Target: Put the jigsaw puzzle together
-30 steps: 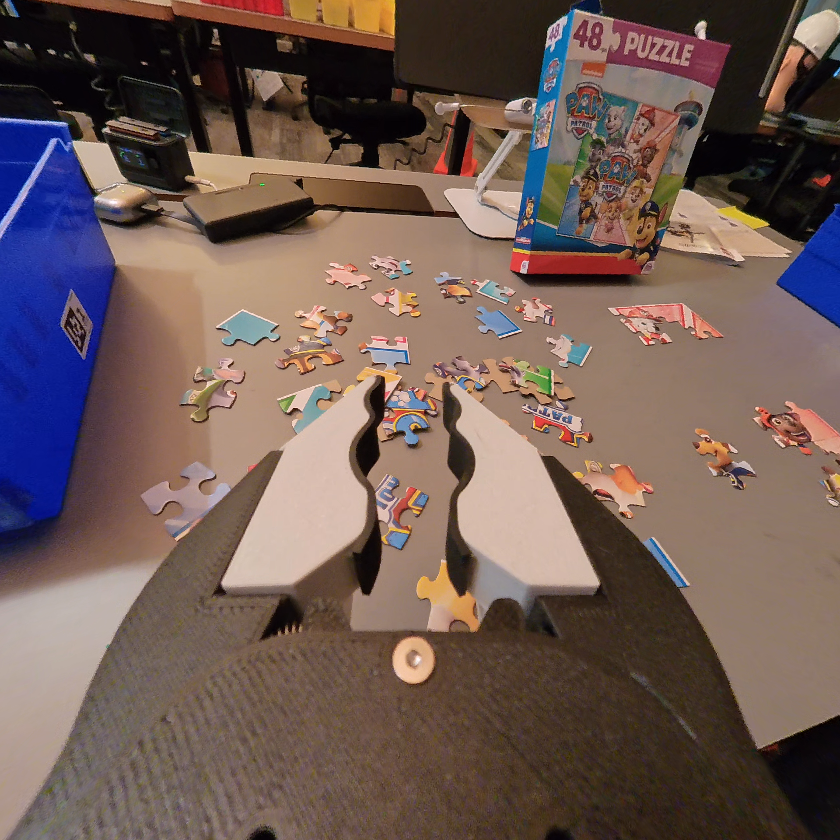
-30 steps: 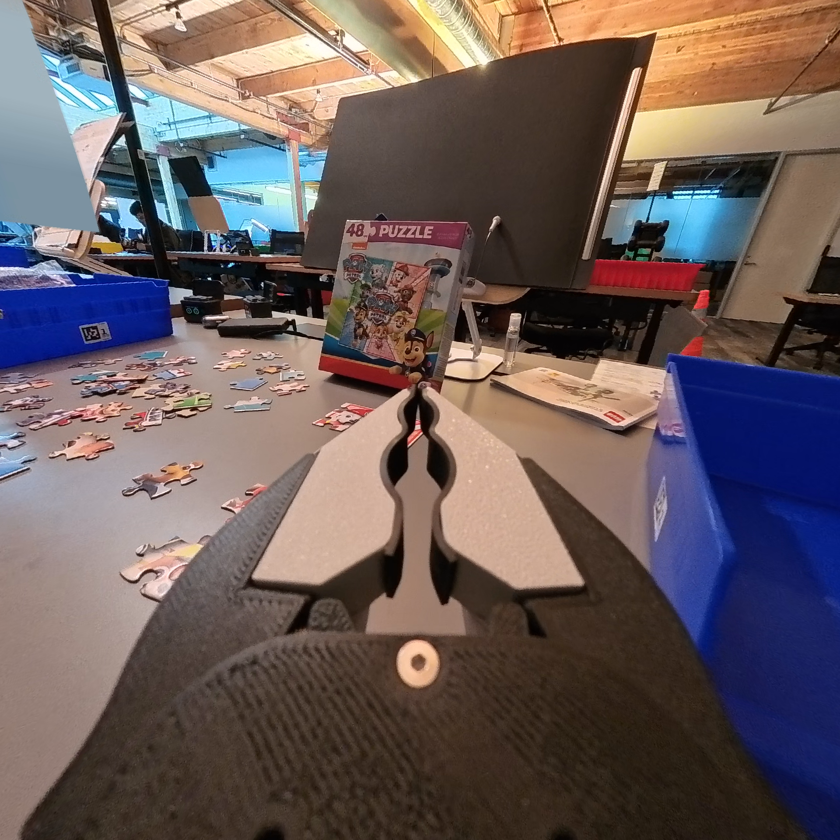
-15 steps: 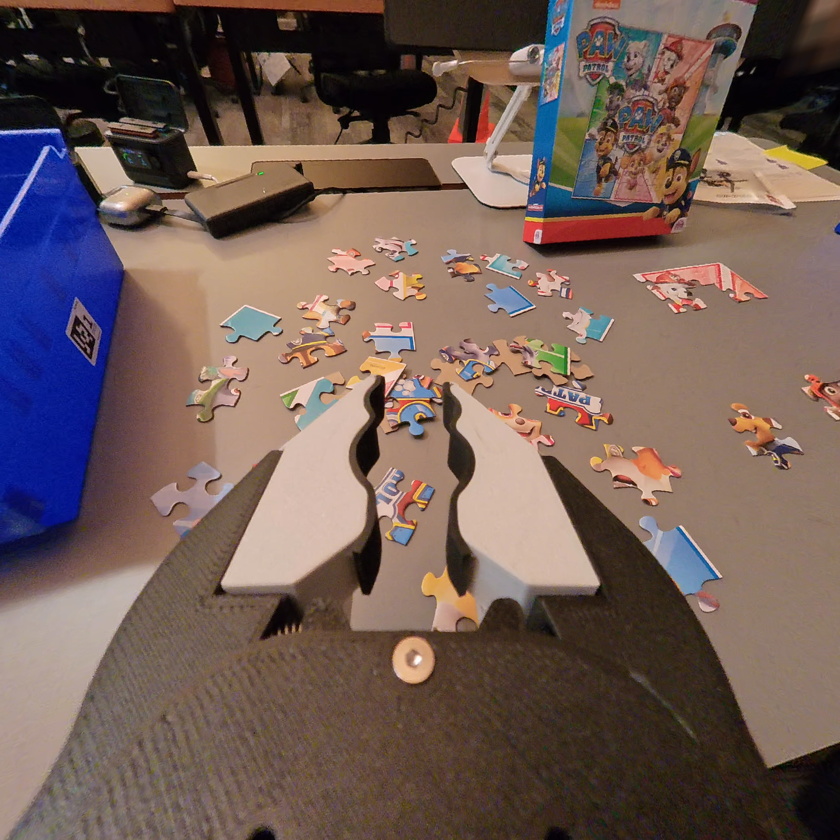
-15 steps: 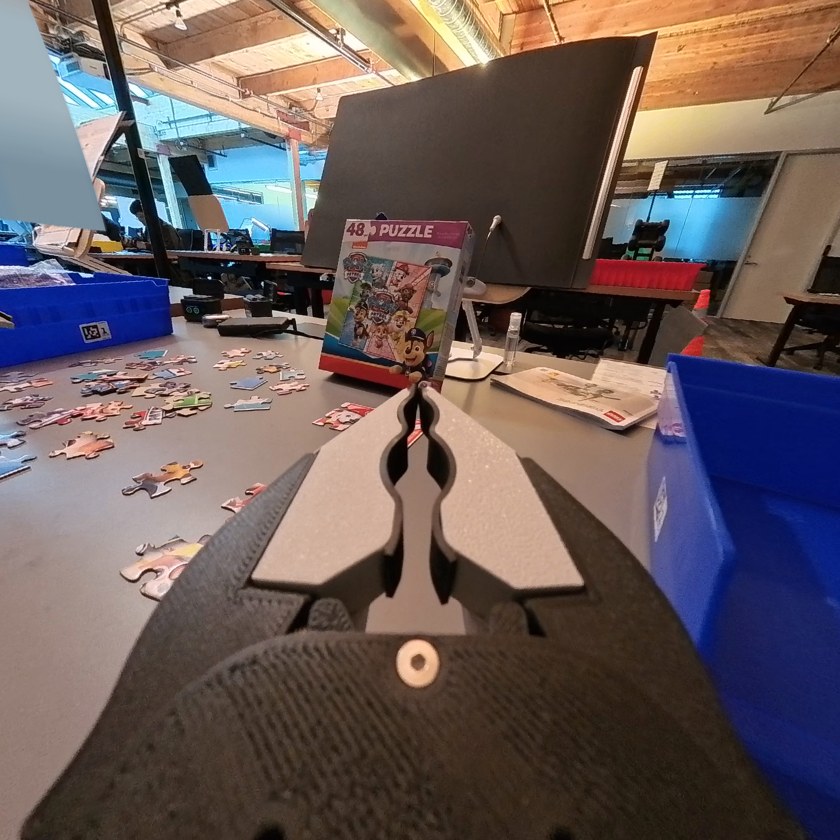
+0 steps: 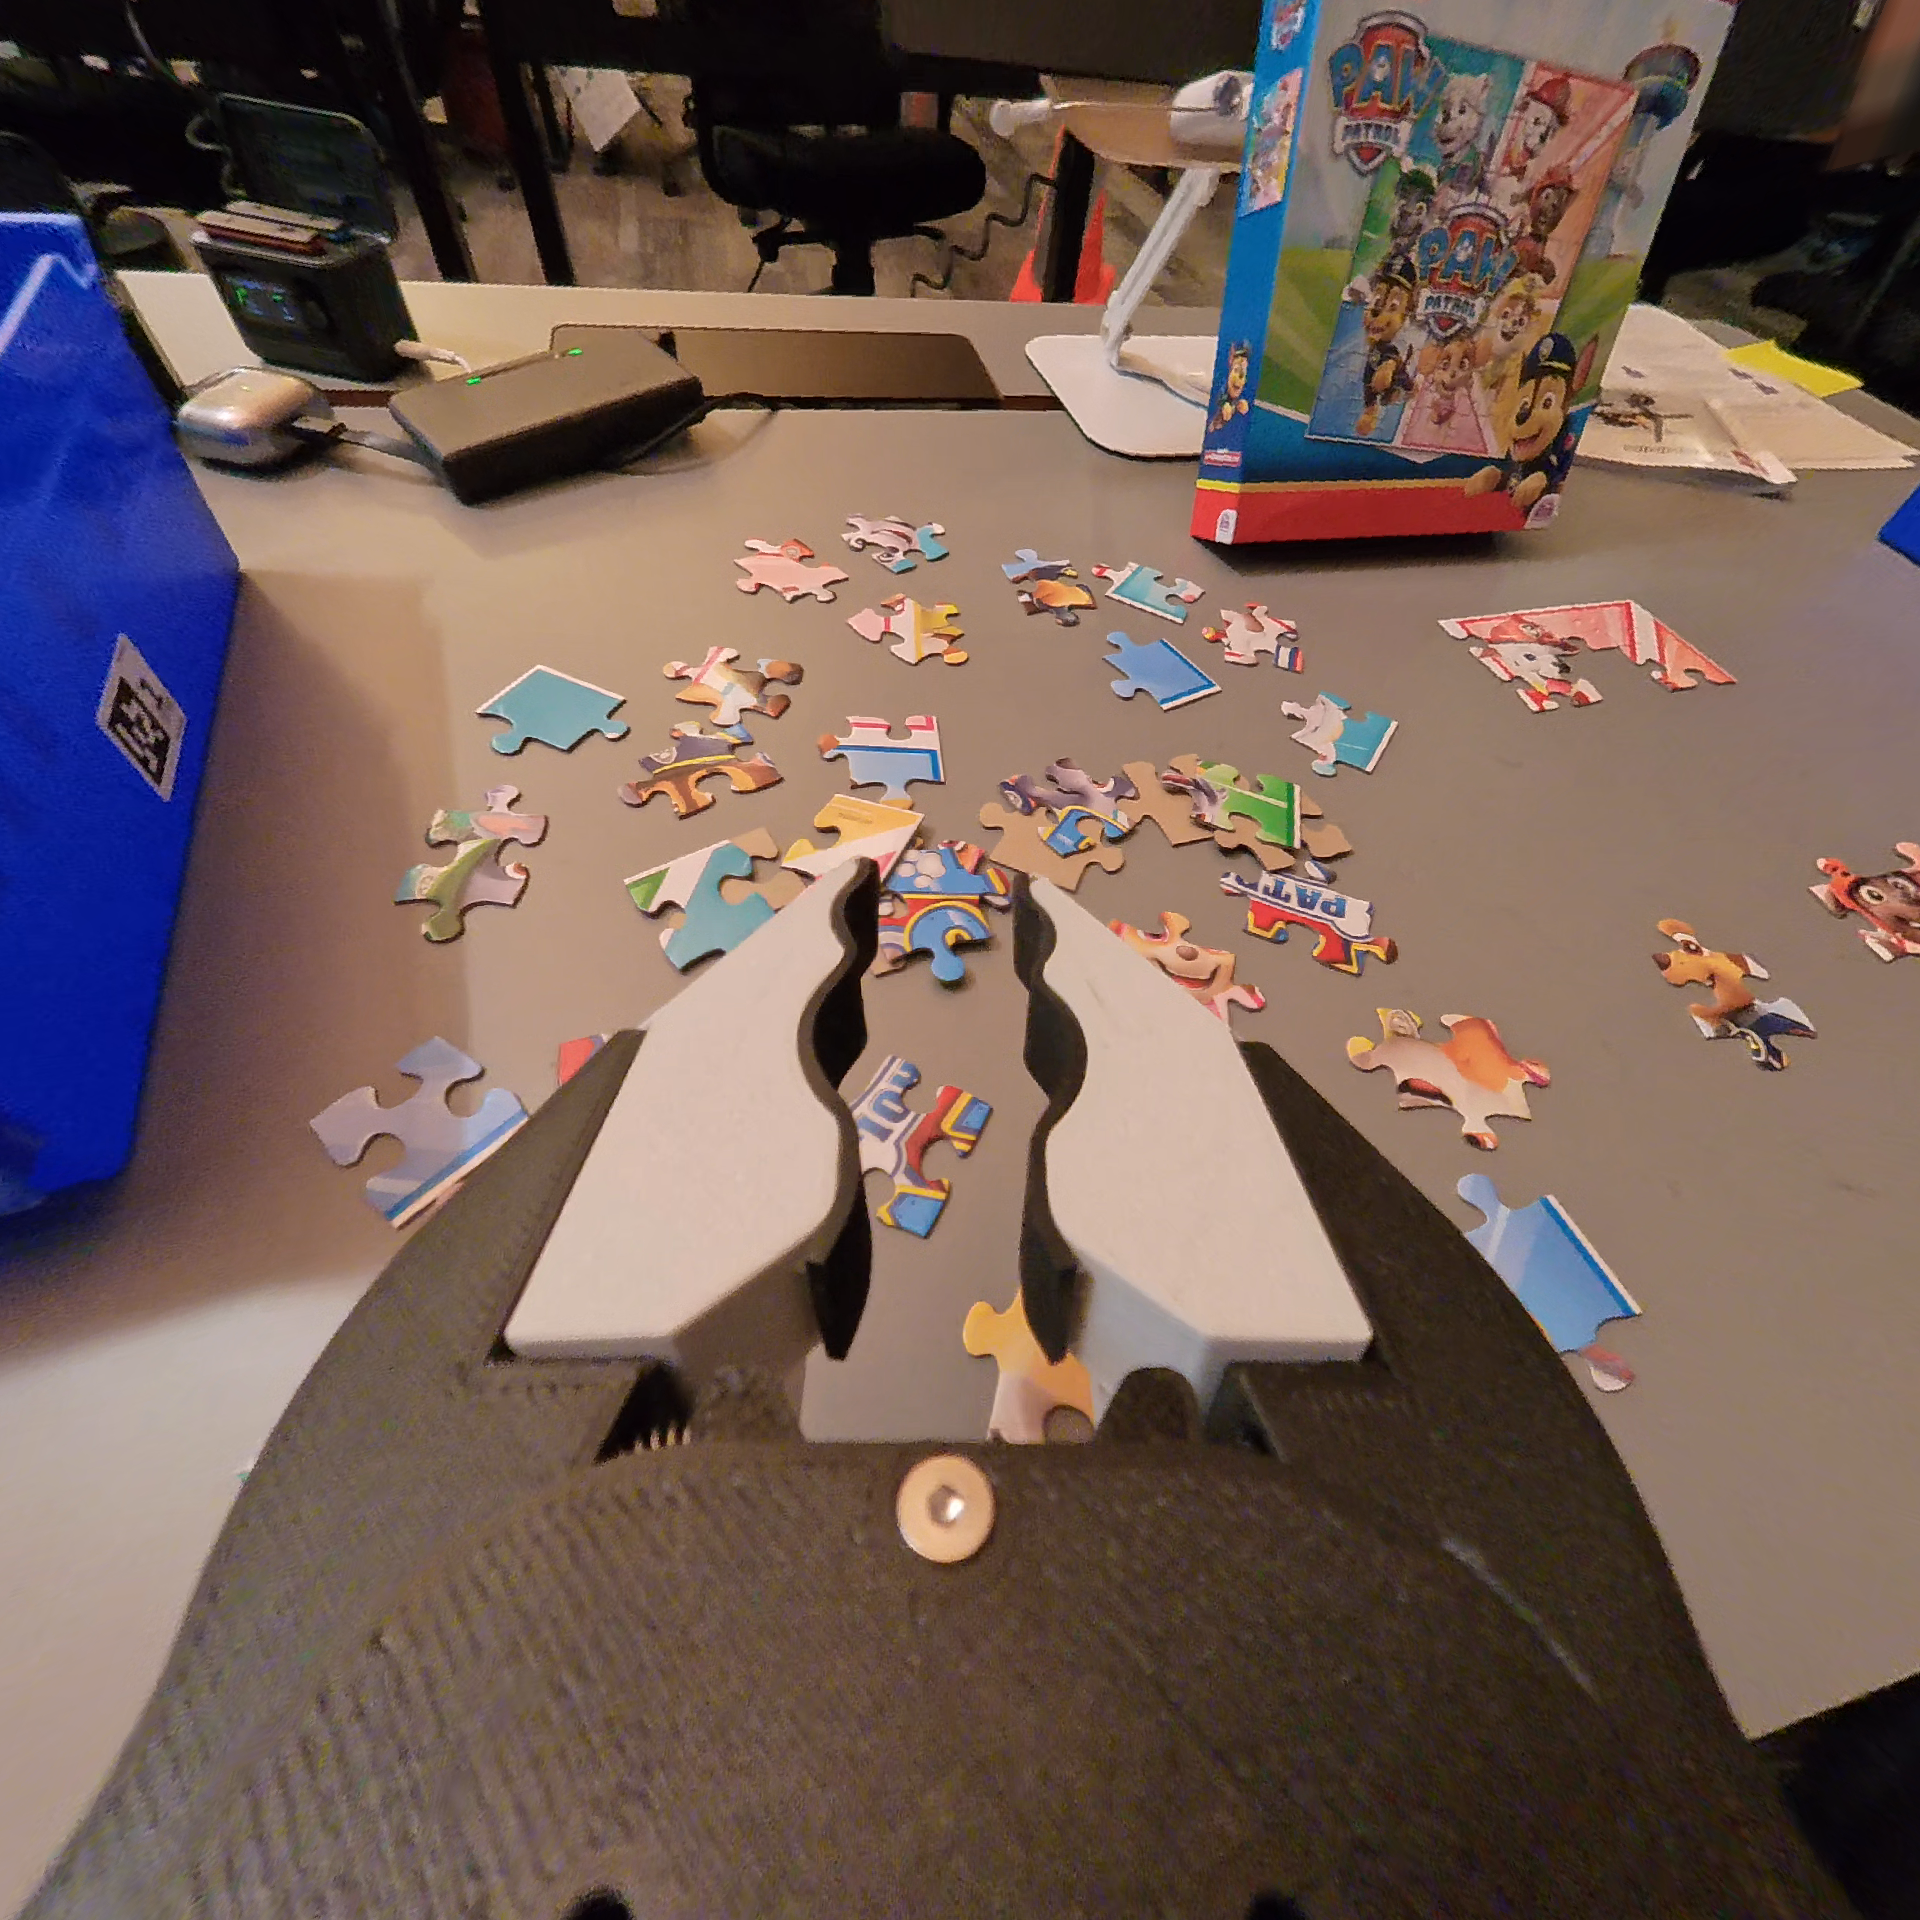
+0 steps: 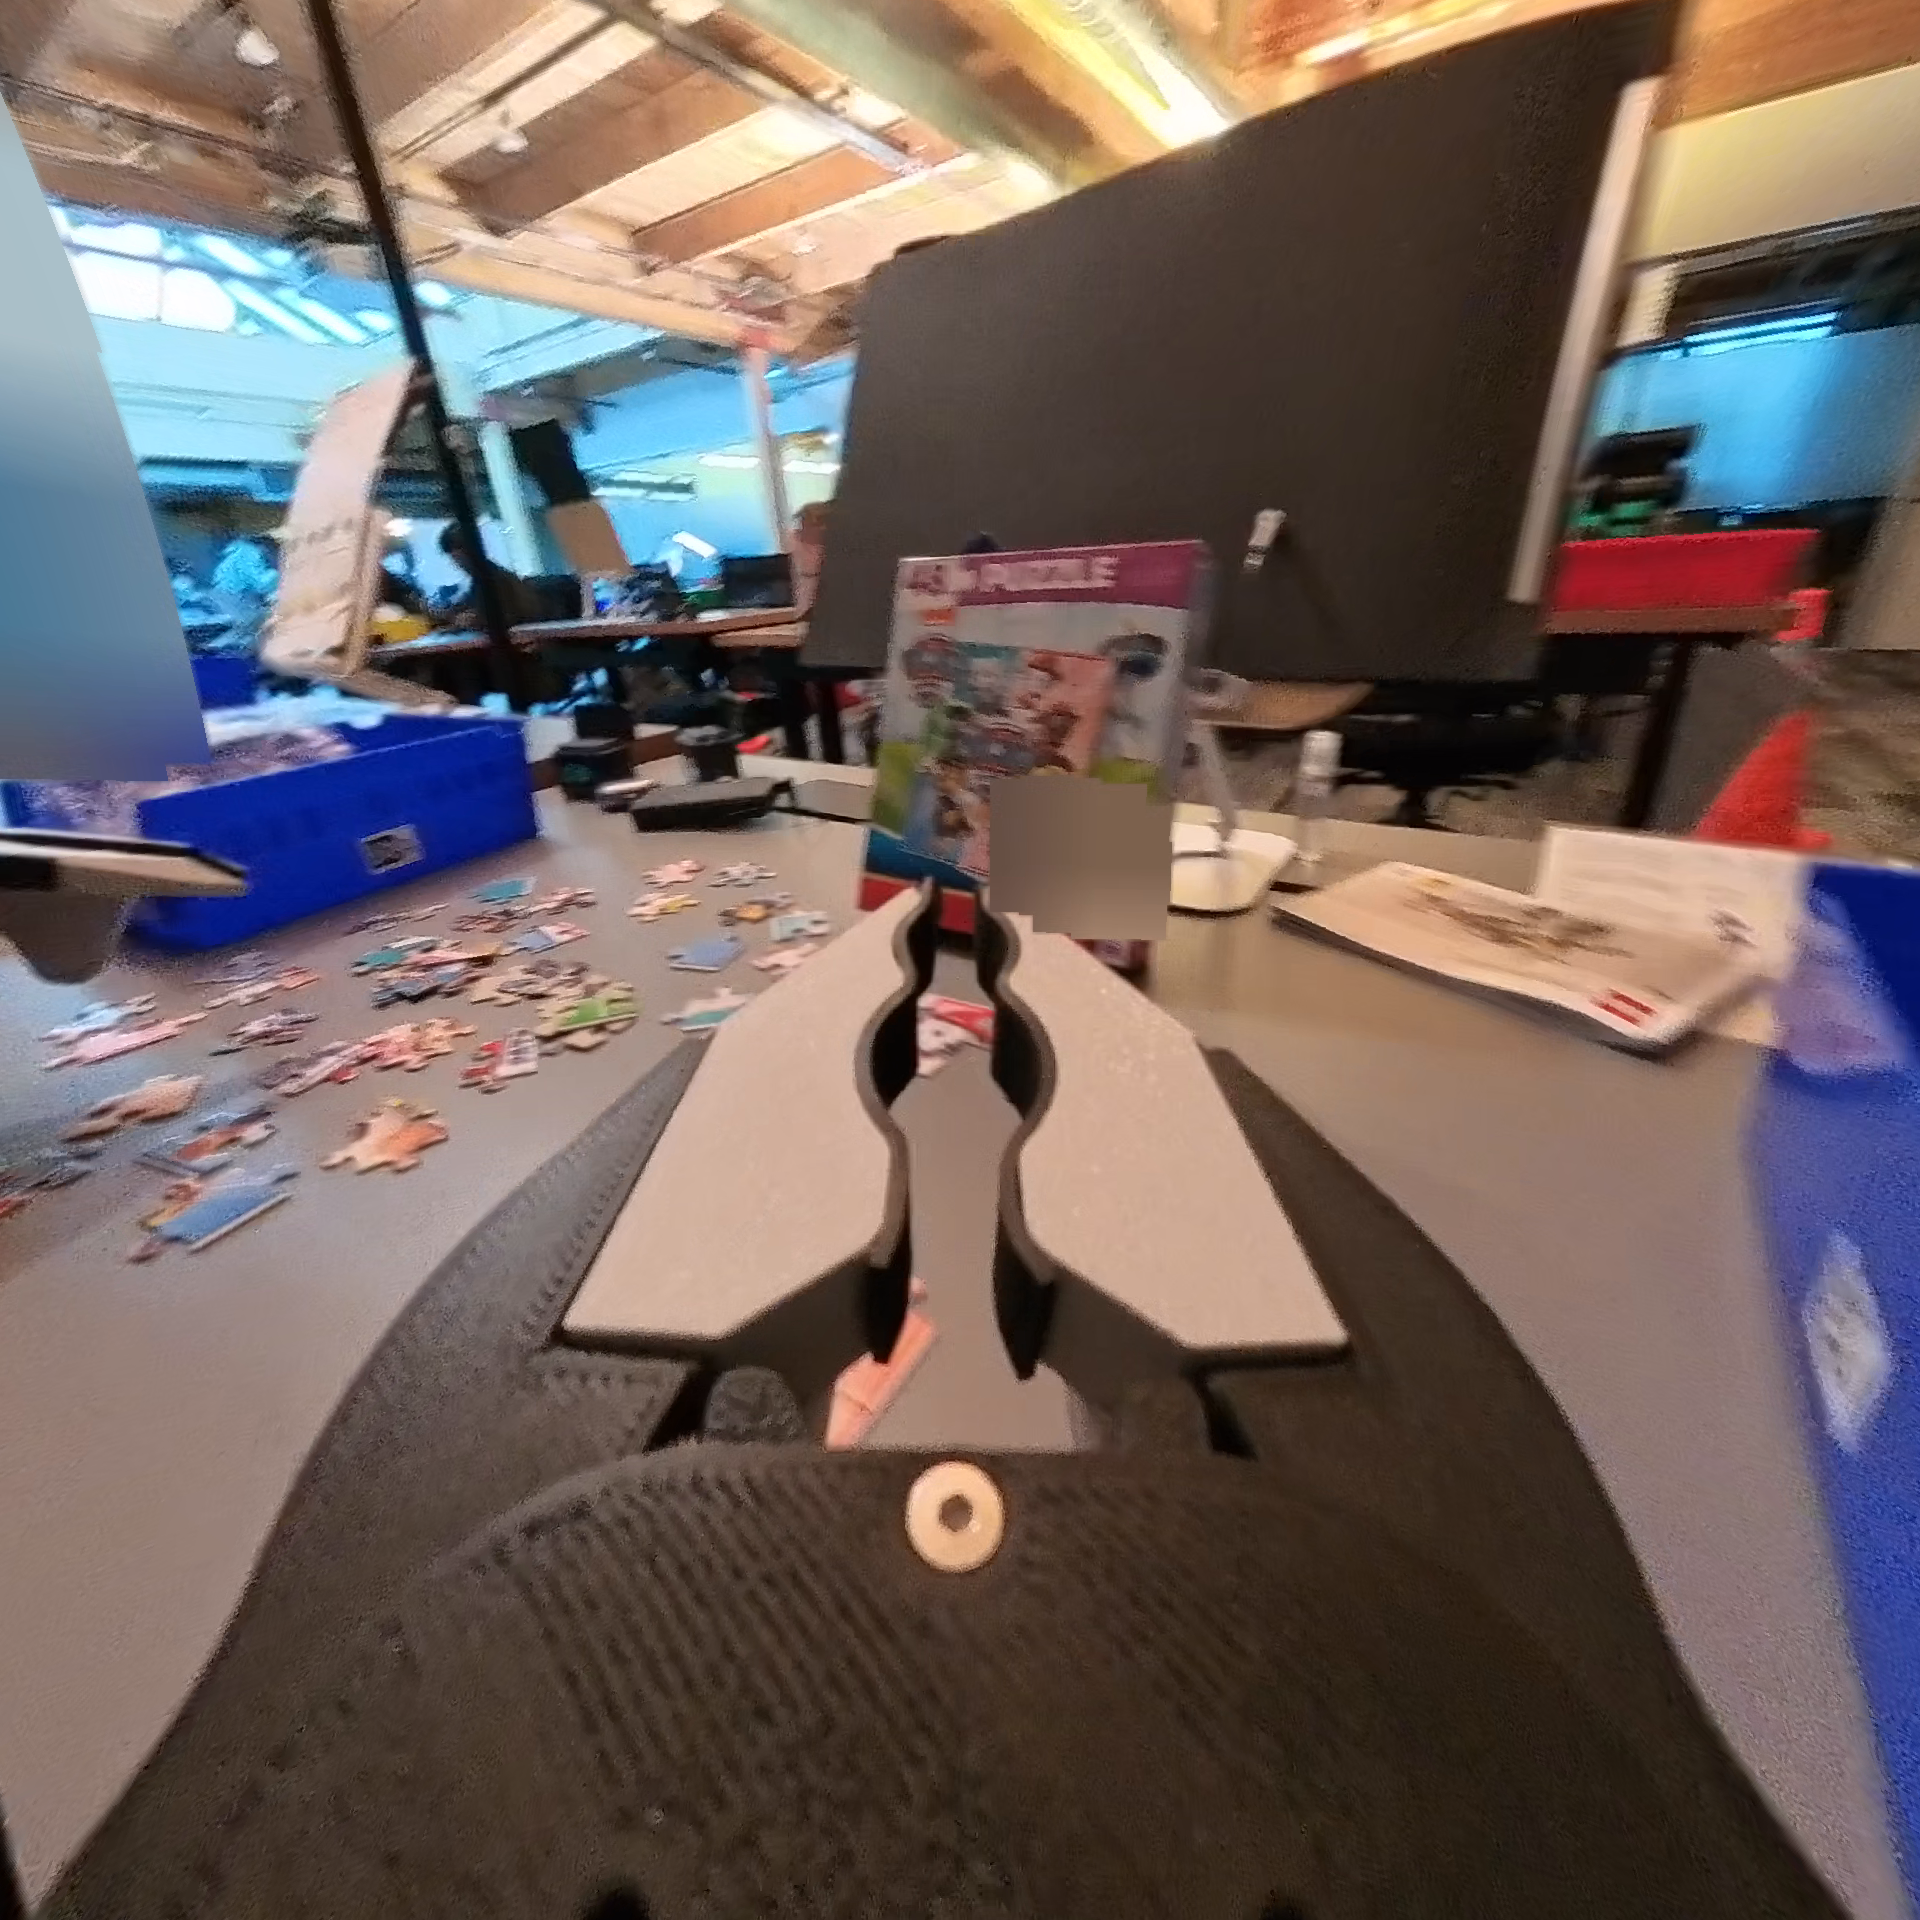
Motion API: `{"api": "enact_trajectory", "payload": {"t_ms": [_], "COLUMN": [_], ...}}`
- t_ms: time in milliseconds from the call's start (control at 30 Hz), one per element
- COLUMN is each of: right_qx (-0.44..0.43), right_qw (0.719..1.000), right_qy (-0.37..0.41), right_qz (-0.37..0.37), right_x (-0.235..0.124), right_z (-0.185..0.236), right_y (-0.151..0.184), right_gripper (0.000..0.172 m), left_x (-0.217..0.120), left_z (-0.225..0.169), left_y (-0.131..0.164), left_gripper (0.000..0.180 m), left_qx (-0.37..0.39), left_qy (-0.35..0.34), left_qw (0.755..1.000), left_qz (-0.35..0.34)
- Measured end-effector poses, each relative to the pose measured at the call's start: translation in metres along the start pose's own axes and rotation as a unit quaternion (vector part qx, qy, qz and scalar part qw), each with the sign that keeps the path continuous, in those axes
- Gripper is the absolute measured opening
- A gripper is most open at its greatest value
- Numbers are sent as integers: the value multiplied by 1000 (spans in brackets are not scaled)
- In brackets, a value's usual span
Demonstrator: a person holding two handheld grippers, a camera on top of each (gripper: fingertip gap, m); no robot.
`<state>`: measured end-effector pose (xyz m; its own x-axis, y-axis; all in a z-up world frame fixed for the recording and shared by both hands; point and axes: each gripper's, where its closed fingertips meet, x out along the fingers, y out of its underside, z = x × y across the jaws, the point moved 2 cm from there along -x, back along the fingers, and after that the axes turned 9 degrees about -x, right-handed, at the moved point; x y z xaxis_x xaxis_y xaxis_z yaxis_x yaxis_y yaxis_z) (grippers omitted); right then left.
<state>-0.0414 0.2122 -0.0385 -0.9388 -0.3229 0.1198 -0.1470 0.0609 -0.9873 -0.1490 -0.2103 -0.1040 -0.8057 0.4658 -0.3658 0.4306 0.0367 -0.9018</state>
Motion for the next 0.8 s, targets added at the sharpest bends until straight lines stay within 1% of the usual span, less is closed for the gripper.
{"api": "enact_trajectory", "payload": {"t_ms": [100, 167, 333, 400, 433, 533, 600, 733, 800], "right_qx": [-30, -43, -36, -50, -64, -103, -110, -143, -166], "right_qw": [997, 992, 967, 956, 948, 908, 882, 840, 819], "right_qy": [-69, -118, -242, -264, -277, -328, -368, -427, -445], "right_qz": [16, 28, 75, 117, 147, 237, 272, 303, 321], "right_x": [39, 64, 121, 143, 154, 177, 191, 223, 238], "right_z": [36, 63, 130, 149, 157, 180, 197, 227, 234], "right_y": [-15, -18, -9, 7, 20, 62, 78, 101, 115], "right_gripper": [7, 9, 19, 23, 29, 43, 50, 55, 56], "left_x": [-1, -3, -11, -14, -15, -20, -25, -32, -33], "left_z": [7, 12, 27, 34, 40, 68, 80, 82, 88], "left_y": [0, 0, -5, -5, -3, 5, 6, 0, 1], "left_gripper": [23, 23, 24, 24, 24, 24, 24, 24, 24], "left_qx": [-14, -22, -45, -61, -66, -53, -55, -101, -107], "left_qy": [1, 0, -2, 2, -2, -64, -81, -38, -39], "left_qw": [1000, 1000, 999, 998, 998, 997, 995, 994, 993], "left_qz": [-1, 0, -17, -20, -18, 0, 0, -31, -34]}}
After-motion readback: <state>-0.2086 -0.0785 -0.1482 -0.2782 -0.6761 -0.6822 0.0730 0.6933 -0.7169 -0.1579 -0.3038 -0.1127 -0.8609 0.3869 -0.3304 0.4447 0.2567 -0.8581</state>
